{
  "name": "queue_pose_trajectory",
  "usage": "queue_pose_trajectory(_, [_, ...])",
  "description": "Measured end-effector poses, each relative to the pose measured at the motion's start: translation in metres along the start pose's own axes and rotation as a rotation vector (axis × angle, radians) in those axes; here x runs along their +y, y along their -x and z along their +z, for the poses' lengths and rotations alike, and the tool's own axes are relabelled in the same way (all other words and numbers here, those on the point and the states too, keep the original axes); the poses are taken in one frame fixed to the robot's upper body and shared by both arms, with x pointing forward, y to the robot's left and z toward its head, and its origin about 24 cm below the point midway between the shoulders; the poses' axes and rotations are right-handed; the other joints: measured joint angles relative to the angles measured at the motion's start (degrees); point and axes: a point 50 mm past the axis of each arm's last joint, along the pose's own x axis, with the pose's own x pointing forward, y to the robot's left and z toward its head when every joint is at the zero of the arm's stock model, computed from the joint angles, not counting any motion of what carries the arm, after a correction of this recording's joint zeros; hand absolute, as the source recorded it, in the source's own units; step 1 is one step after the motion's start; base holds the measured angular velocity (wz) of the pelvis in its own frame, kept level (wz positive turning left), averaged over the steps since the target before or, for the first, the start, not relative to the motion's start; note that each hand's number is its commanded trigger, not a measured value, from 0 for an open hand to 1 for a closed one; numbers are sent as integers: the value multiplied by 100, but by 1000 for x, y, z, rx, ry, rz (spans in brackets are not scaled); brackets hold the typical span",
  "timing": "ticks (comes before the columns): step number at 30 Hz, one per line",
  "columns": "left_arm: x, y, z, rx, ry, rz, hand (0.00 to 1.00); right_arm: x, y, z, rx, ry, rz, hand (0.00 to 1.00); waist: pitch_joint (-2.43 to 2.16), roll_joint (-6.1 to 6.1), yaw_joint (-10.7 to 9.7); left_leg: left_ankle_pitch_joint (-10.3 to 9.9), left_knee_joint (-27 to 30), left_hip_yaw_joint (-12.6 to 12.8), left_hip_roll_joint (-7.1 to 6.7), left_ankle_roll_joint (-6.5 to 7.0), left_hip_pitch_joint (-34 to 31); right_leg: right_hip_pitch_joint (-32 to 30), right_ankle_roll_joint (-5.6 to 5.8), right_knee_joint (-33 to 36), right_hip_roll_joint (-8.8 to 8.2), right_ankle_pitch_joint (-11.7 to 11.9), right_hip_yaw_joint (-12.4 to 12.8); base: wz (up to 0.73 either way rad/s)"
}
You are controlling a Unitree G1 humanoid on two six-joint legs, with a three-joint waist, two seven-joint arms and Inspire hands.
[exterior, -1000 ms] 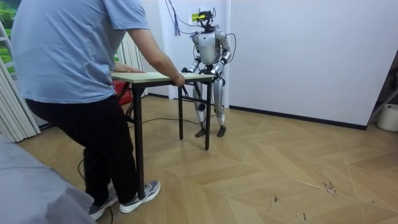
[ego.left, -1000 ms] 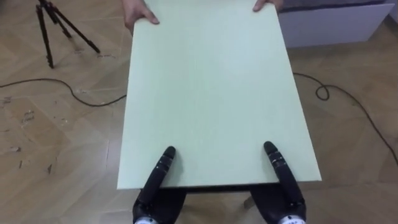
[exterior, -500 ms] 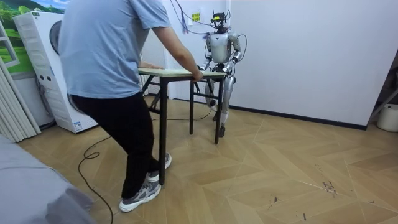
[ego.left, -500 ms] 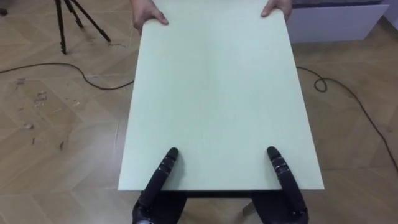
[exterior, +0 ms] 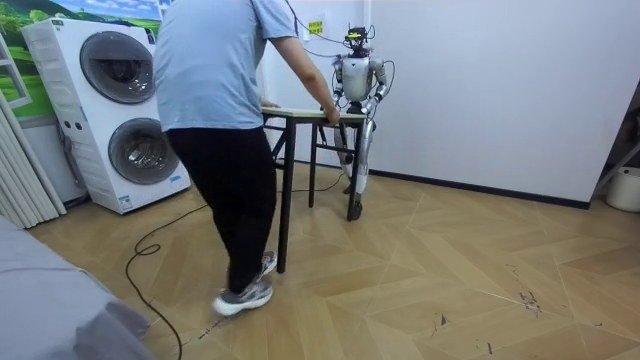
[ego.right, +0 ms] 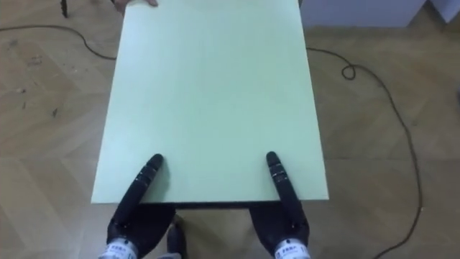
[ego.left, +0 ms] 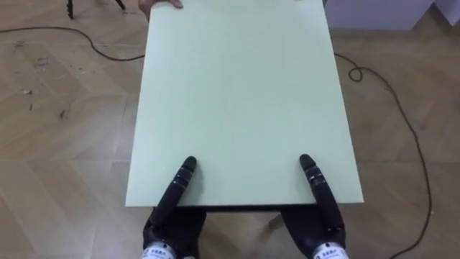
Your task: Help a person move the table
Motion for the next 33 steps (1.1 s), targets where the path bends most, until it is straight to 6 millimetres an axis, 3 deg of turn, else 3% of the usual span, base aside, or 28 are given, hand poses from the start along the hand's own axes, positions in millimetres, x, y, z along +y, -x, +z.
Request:
queue_pose_trajectory(1, [2, 0, 0, 2, -6, 7, 100, -2, 1, -1, 4, -6, -10, 100, -10, 91, 1, 179, -106, -155, 58, -31, 6, -54, -71, 67, 132, 16, -16, 10])
queue_pose_trajectory(2, [1, 0, -1, 7, -12, 5, 100, -2, 1, -1, 3, -12, -10, 100, -9, 191, 5, 456, -386, -394, 112, -349, 44, -155, -198, 78, 296, 91, -12, 15])
queue_pose_trajectory(3, [1, -1, 0, 1, -15, 3, 100, -2, 2, -1, 1, -13, -5, 100, -18, 210, 14, 586, -509, -572, 113, -590, 60, -221, -241, 77, 325, 115, -39, 0])
queue_pose_trajectory(4, [-1, -1, 0, -1, -16, -6, 100, -2, 0, 1, -7, -11, -1, 100, 29, 139, 26, 346, -35, -614, 69, -694, -55, -336, -320, 130, 114, 156, -247, -51])
queue_pose_trajectory(5, [2, 2, -2, -11, 4, -12, 100, 1, -2, 1, -1, 6, 7, 100, 46, 49, 186, -612, 1163, -473, -10, -196, -133, -363, -283, 137, -148, 232, -422, -77])
queue_pose_trajectory(6, [3, 5, -4, -17, 21, -2, 100, 2, -4, 1, 7, 17, 5, 100, 35, 60, 217, -1032, 1666, -435, -44, -199, -136, -345, -267, 60, -229, 311, -493, -77])
queue_pose_trajectory(7, [5, 7, -5, -21, 48, 9, 100, 3, -5, 2, 19, 39, 3, 100, 37, 154, 162, -1703, 2612, -454, -119, -166, -144, -275, -255, -139, -278, 472, -674, -22])
queue_pose_trajectory(8, [6, 7, -5, -20, 46, 8, 100, 2, -5, 1, 24, 42, 2, 100, 44, 210, 115, -2233, 3434, -479, -121, -172, -82, -275, -271, -171, -308, 531, -898, 5])
queue_pose_trajectory(9, [6, 8, -4, -22, 39, 7, 100, 2, -5, 1, 25, 42, 2, 100, 53, 231, 93, -2460, 3753, -494, -109, -183, -4, -285, -282, -163, -307, 538, -1008, 28])
queue_pose_trajectory(10, [6, 8, -3, -24, 38, 8, 100, 2, -5, 0, 24, 45, 1, 100, 62, 286, 25, -2798, 4207, -507, -42, -199, 264, -296, -319, -124, -286, 559, -1201, 34])
queue_pose_trajectory(11, [7, 8, -4, -17, 41, 12, 100, 2, -4, 0, 22, 53, -6, 100, 51, 323, -59, -2999, 4455, -485, 64, -220, 642, -273, -335, -101, -266, 568, -1324, 36])
queue_pose_trajectory(12, [7, 8, -5, -14, 44, 13, 100, 1, -3, 0, 20, 55, -9, 100, 59, 346, -73, -3040, 4507, -461, 138, -223, 846, -275, -337, -74, -260, 569, -1363, 29])
queue_pose_trajectory(14, [7, 10, -12, 3, 61, 19, 100, 0, 0, 3, 3, 61, -13, 100, 131, 508, -141, -3245, 4186, -433, 401, -429, 1706, -433, -339, 232, -260, 569, -1393, 13])
queue_pose_trajectory(15, [6, 10, -13, 2, 64, 17, 100, 0, 0, 4, -4, 67, -10, 100, 147, 558, -172, -3358, 3933, -482, 376, -525, 1796, -508, -339, 338, -282, 570, -1390, 19])
queue_pose_trajectory(16, [5, 9, -14, 2, 63, 15, 100, 0, 1, 6, -11, 72, -13, 100, 161, 576, -200, -3451, 3420, -504, 209, -524, 1911, -623, -331, 414, -293, 626, -1233, 40])
queue_pose_trajectory(17, [5, 9, -14, 4, 60, 16, 100, -1, 2, 6, -13, 71, -16, 100, 120, 569, -314, -3420, 2740, -663, -19, -561, 2051, -820, -479, 352, -270, 844, -868, 46])
queue_pose_trajectory(18, [5, 9, -14, 5, 59, 14, 100, -1, 2, 6, -16, 74, -16, 100, 94, 591, -346, -3387, 2312, -757, -102, -571, 2175, -944, -532, 347, -254, 968, -685, 37])
queue_pose_trajectory(19, [3, 8, -15, 7, 55, 7, 100, 0, 3, 8, -26, 76, -9, 100, 41, 638, -341, -3357, 1610, -942, -194, -583, 2397, -1200, -481, 348, -253, 1186, -449, -6])
queue_pose_trajectory(21, [2, 7, -14, -5, 63, 3, 100, 4, 0, 7, -19, 83, 1, 100, 67, 662, -158, -3499, 1460, -826, -178, -470, 2508, -1679, -433, 1188, -488, 1225, -565, -38])
queue_pose_trajectory(22, [3, 7, -15, -7, 72, 16, 100, 4, 0, 7, -14, 89, -15, 100, 157, 694, -230, -3679, 1330, -810, -204, -354, 2739, -2269, -396, 2462, -719, 1395, -566, 20])
queue_pose_trajectory(23, [6, 8, -14, 0, 64, 30, 100, 0, 2, 4, -13, 80, -33, 100, 81, 702, -429, -3964, 1378, -1007, -173, -261, 2687, -2562, -73, 2105, -545, 1183, -215, 52])
queue_pose_trajectory(24, [5, 8, -11, -6, 57, 23, 100, 1, 1, 0, -10, 70, -28, 100, 72, 584, -456, -4030, 1508, -1032, -251, -267, 2573, -2627, 14, 1511, -504, 1198, 20, 64])
queue_pose_trajectory(25, [4, 8, -5, -16, 49, 13, 100, 5, 0, -2, -10, 70, -13, 100, 64, 472, -485, -4242, 1913, -1055, -304, -315, 2307, -2696, -118, 980, -514, 1688, 163, 31])
queue_pose_trajectory(26, [2, 6, -9, -9, 62, 18, 100, 6, 0, 0, -22, 81, -9, 100, 7, 602, -491, -4346, 2306, -967, -251, -358, 2109, -2672, -184, 837, -563, 1779, -121, 19])
queue_pose_trajectory(28, [0, 2, -13, 5, 63, 15, 100, 5, -1, 3, -31, 81, -14, 100, 25, 627, -481, -4313, 2270, -863, -274, -293, 2053, -2610, -271, 578, -616, 2055, -247, 15])
queue_pose_trajectory(31, [4, 0, -16, 19, 56, 31, 100, -1, 2, 6, -44, 85, -41, 100, 32, 613, -494, -4099, 2080, -845, -360, -171, 2040, -2259, -175, -180, -595, 2565, -274, 8])
queue_pose_trajectory(33, [6, 0, -17, 23, 56, 40, 100, -4, 3, 5, -45, 81, -53, 100, 35, 571, -494, -3985, 2001, -817, -532, -73, 2040, -2137, -94, -511, -652, 2871, -198, -4])
